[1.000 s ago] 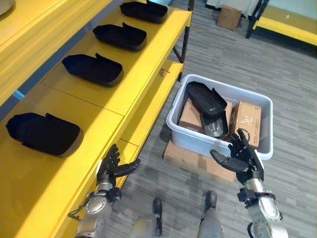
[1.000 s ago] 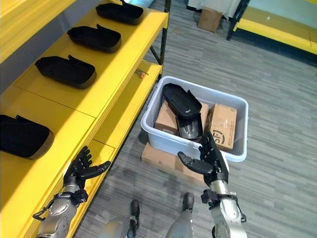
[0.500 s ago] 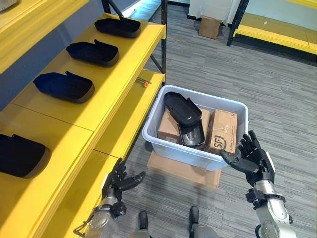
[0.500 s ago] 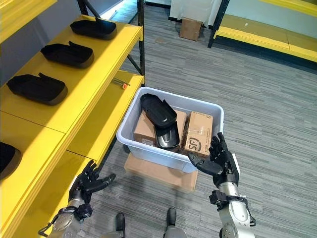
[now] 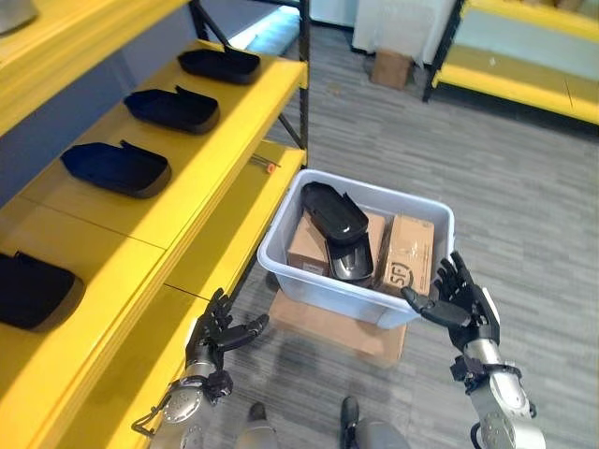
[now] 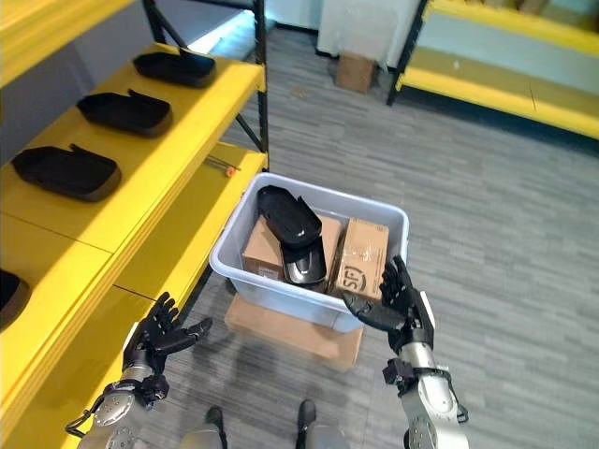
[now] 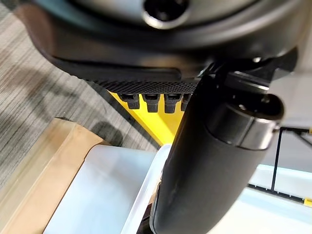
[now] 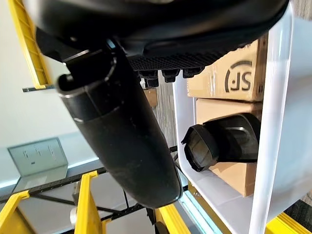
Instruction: Move parts from the plastic box to the shelf.
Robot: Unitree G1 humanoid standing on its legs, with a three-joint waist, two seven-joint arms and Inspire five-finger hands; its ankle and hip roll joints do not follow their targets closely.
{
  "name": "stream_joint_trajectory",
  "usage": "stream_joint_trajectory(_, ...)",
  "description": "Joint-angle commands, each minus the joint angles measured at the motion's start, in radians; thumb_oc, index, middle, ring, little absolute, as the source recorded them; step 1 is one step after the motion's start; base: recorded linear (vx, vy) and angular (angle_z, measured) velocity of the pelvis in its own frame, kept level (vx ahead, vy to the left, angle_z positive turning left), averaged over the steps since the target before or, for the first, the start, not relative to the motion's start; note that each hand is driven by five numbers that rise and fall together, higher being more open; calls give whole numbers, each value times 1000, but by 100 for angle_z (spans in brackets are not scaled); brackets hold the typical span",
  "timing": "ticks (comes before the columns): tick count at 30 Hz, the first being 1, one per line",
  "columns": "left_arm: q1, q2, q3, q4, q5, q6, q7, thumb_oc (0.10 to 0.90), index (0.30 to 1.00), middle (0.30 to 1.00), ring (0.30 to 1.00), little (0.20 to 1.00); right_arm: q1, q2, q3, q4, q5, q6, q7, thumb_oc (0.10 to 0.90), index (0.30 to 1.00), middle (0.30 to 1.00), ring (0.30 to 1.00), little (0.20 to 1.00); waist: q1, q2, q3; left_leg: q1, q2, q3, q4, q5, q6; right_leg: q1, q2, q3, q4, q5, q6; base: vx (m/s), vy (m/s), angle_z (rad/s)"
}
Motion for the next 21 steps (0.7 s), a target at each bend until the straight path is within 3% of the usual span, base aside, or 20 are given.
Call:
stream_joint_trajectory(1, -35, 20, 28, -102, -28, -70, 0, 900, 1000, 1000, 1000, 1000, -30, -57, -55, -153, 19, -109, -13, 900, 1000, 1000, 1000, 1000, -35, 38, 2, 26, 97, 20, -137, 39, -4, 82, -40, 24, -82, -18, 68, 172, 119, 21)
stream_joint_trajectory(2, -43, 20, 22, -92, -25, -73, 5, 900, 1000, 1000, 1000, 1000, -34, -57, -52, -149, 18, -114, -18, 900, 1000, 1000, 1000, 1000, -29, 44, 4, 38, 110, 30, -259, 63, -11, 89, -38, 35, -81, -27, 75, 292, 244, 32)
stream_joint_trajectory(3, -75, 11, -5, -66, -11, -79, 12, 900, 1000, 1000, 1000, 1000, -32, -53, -55, -138, 12, -124, -33, 900, 1000, 1000, 1000, 1000, -35, 73, 8, 12, 140, 85, -437, 152, -53, 104, -28, 36, -59, -51, 88, 281, 233, 23)
stream_joint_trajectory(4, -78, 10, -8, -64, -12, -85, 14, 900, 1000, 1000, 1000, 1000, -32, -50, -54, -141, 14, -125, -33, 900, 1000, 1000, 1000, 1000, -28, 76, 9, 18, 137, 73, -448, 152, -56, 109, -29, 43, -47, -58, 96, 324, 317, 12)
stream_joint_trajectory(5, -75, 9, -14, -64, -21, -87, 13, 900, 1000, 1000, 1000, 1000, -32, -39, -40, -141, 5, -121, -29, 900, 1000, 1000, 1000, 1000, -31, 90, -5, 59, 132, 58, -469, 111, -48, 112, -31, 62, -43, -63, 110, 230, 248, -82)
stream_joint_trajectory(6, -82, 6, -19, -67, -23, -91, 12, 900, 1000, 1000, 1000, 1000, -29, -31, -44, -141, 1, -120, -28, 900, 1000, 1000, 1000, 1000, -37, 95, -10, 72, 127, 86, -461, 101, -51, 127, -43, 64, -49, -65, 115, 351, 405, -158)
stream_joint_trajectory(7, -80, 17, -23, -84, -17, -91, 9, 900, 1000, 1000, 1000, 1000, -21, -12, -48, -144, 0, -113, -29, 900, 1000, 1000, 1000, 1000, -36, 86, -26, 99, 101, 106, -432, 57, -34, 150, -88, 84, -80, -42, 138, 289, 325, -176)
stream_joint_trajectory(11, -93, 35, -18, -82, -8, -89, 18, 900, 1000, 1000, 1000, 1000, -13, 6, -42, -149, -15, -98, -30, 900, 1000, 1000, 1000, 1000, -42, 67, -41, 96, 71, 152, -375, -5, -17, 160, -154, 92, -110, -8, 173, 164, 204, -54)
stream_joint_trajectory(21, -117, 51, -16, -77, -2, -89, 44, 900, 1000, 1000, 1000, 1000, -26, -1, -45, -146, -71, -84, -52, 900, 1000, 1000, 1000, 1000, -48, 44, -52, 57, 33, 162, -315, -67, 6, 143, -212, 85, -125, 57, 204, 49, 64, 6)
